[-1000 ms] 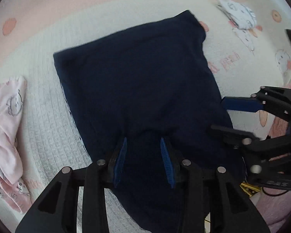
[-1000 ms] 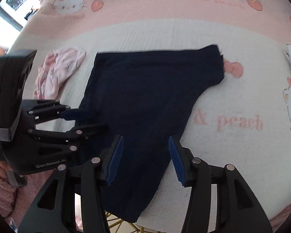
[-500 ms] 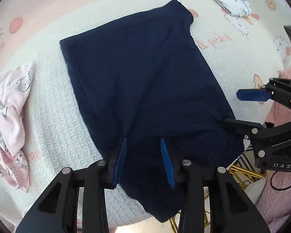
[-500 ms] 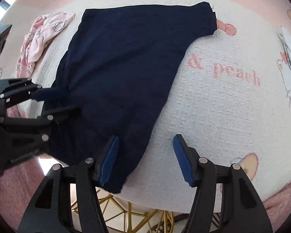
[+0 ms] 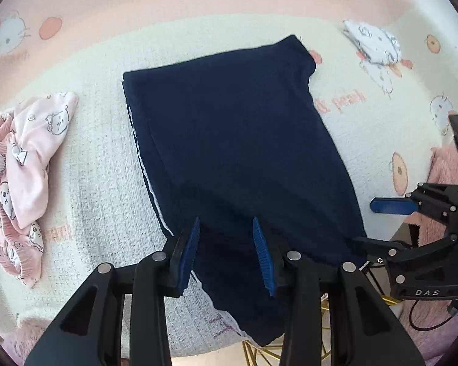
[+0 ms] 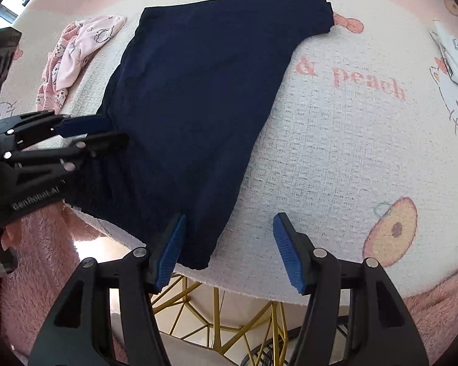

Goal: Fold clothes
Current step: 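Lay the shorts flat and open the left gripper at the hem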

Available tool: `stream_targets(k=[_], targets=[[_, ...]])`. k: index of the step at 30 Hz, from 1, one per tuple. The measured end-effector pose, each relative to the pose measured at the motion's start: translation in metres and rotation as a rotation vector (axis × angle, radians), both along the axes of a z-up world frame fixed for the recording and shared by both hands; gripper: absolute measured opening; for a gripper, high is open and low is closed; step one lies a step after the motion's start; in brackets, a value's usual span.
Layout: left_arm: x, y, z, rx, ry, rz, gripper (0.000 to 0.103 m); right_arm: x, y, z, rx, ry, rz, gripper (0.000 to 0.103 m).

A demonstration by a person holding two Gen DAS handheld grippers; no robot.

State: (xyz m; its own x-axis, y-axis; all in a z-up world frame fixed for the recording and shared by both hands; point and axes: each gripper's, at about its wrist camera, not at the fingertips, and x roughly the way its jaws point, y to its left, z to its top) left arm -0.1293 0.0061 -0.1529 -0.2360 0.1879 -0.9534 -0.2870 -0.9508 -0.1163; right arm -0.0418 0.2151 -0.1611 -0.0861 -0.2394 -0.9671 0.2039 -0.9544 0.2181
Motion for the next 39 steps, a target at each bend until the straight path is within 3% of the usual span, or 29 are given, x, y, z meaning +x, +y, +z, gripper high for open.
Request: stream_targets(k=[5, 7, 11, 18, 23, 26, 29, 34, 39], targets=[[0.003, 0.014, -0.007, -0.025, -0.001, 0.001, 0.038, -0.016, 0.018, 0.008, -0.011, 0.037, -0.064, 0.061], [0.012, -0.002, -0.015, -0.047, -0.003, -0.001, 0.038, -0.024, 0.017, 0.009, -0.003, 0.054, -0.059, 0.062], [0.007, -0.019, -0.031, -0.097, -0.019, 0.035, 0.038, -0.022, 0.016, -0.009, -0.049, 0.005, -0.039, 0.062], [0.011, -0.041, -0.011, -0.018, -0.029, 0.168, 0.038, -0.017, 0.023, -0.006, -0.054, 0.031, -0.051, 0.062], [0.058, -0.049, 0.004, 0.200, -0.133, 0.303, 0.039, -0.011, 0.028, -0.005, -0.053, 0.030, -0.046, 0.062], [0.098, -0.032, -0.002, 0.190, -0.160, 0.322, 0.039, -0.004, 0.027, -0.008, -0.088, 0.016, -0.038, 0.062], [0.108, -0.027, -0.012, 0.208, -0.191, 0.333, 0.039, 0.000, 0.024, -0.013, -0.084, 0.009, -0.017, 0.062], [0.094, -0.007, -0.024, 0.088, -0.170, 0.332, 0.039, 0.000, 0.023, -0.022, -0.064, 0.007, -0.012, 0.062], [0.096, -0.010, -0.014, 0.163, -0.160, 0.396, 0.039, 0.001, 0.032, -0.017, -0.084, 0.028, -0.032, 0.062]])
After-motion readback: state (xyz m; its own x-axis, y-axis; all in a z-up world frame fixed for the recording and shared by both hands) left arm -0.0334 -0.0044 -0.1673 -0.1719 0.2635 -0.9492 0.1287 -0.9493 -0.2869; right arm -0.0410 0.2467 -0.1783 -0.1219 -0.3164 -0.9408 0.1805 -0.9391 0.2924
